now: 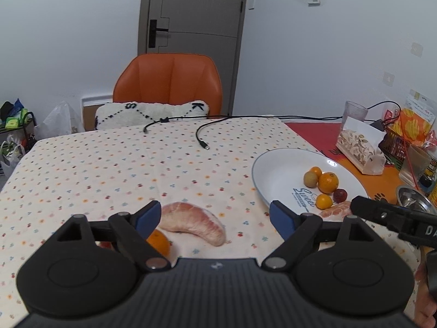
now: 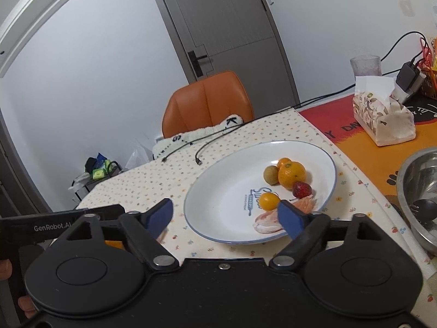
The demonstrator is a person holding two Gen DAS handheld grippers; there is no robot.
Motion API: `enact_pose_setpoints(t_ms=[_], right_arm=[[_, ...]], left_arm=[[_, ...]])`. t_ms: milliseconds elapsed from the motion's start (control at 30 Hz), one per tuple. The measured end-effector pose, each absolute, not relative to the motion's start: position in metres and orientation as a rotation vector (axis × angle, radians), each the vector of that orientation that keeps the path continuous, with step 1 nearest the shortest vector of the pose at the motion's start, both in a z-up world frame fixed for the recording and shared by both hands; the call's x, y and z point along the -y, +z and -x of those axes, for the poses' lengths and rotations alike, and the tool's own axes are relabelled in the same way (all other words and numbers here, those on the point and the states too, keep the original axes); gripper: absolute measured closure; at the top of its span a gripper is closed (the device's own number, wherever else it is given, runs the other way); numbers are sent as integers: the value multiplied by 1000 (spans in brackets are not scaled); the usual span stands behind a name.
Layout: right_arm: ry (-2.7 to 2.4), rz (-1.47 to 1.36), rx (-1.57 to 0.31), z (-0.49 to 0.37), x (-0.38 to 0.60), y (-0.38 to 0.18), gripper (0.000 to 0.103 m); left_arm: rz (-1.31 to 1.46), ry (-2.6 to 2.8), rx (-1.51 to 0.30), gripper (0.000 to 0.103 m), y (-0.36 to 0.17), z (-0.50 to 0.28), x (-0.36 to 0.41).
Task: Organize fruits
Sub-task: 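Move both open tools back to the remaining fruit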
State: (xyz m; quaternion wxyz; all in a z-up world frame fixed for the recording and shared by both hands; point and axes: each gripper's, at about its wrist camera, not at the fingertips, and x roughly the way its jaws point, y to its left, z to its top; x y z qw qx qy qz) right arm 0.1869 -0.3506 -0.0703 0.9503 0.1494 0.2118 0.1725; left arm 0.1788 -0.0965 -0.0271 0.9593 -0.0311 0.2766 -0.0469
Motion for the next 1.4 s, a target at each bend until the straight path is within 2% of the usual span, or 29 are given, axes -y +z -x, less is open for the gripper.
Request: enact_pose_setpoints(t_ms=[200, 1200, 1400], right_arm=[[378, -317, -417, -183, 343, -65, 0], [473, -254, -469, -185, 286, -66, 0], [500, -220, -477, -189, 270, -67, 1]], left_arm=[[80, -65, -547, 18, -24, -170, 82], [170, 23, -564, 18, -42, -148, 14], [195, 57, -571, 21, -49, -151, 1]])
